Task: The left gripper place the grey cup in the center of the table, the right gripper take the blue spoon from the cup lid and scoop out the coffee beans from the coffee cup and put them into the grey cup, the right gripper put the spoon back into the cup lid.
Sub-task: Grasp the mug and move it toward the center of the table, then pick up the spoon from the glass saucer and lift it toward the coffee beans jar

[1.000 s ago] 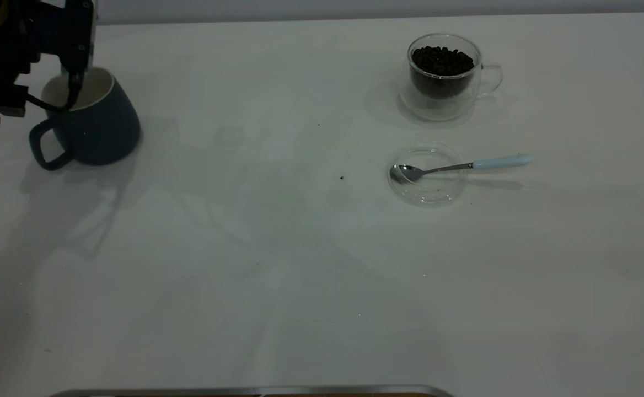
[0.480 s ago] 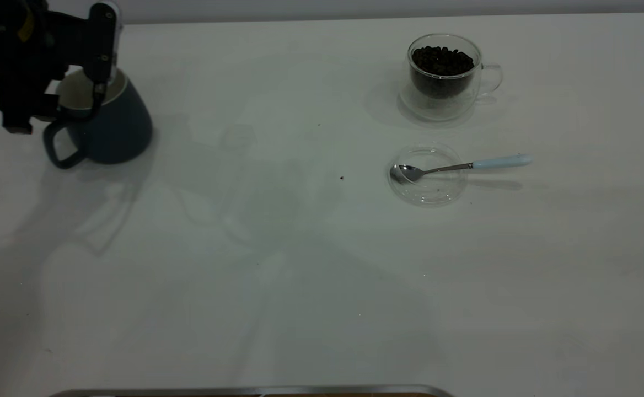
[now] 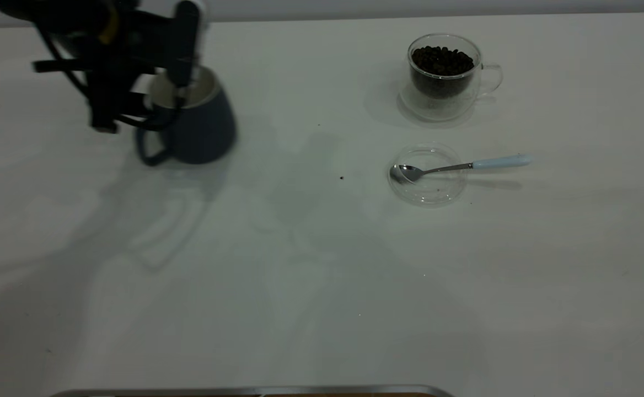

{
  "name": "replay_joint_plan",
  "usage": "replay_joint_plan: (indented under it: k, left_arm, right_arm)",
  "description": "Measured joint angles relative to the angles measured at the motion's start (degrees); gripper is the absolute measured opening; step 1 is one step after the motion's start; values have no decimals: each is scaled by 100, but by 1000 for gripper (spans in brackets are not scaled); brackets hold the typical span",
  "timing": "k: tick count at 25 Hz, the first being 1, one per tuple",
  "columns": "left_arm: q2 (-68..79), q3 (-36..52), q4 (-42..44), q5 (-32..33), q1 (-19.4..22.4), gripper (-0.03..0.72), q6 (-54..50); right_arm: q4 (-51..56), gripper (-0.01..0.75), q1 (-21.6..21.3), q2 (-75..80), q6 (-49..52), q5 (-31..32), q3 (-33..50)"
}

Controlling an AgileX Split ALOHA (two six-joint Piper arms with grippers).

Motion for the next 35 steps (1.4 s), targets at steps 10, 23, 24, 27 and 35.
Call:
replay_joint_plan:
  k: [10,23,24,27,35]
  left_arm:
    - [-2,-270,12,-375,-795,587,-1351]
    - [-2957,-300,-250,2565,-1329,588,-4035]
    - [-3233,-300,-423,3028,-1399,588,-4451]
    - [-4125,-300,-973,4291,-1514,588,-5445]
    - [-6077,-286,-2048,6410,-1513,588,-5804]
  right_arm:
    - [0,250,0,0,0,0,0]
    - [0,250,0,0,0,0,0]
    - [0,250,0,0,0,0,0]
    - [0,250,0,0,0,0,0]
    - [0,250,0,0,0,0,0]
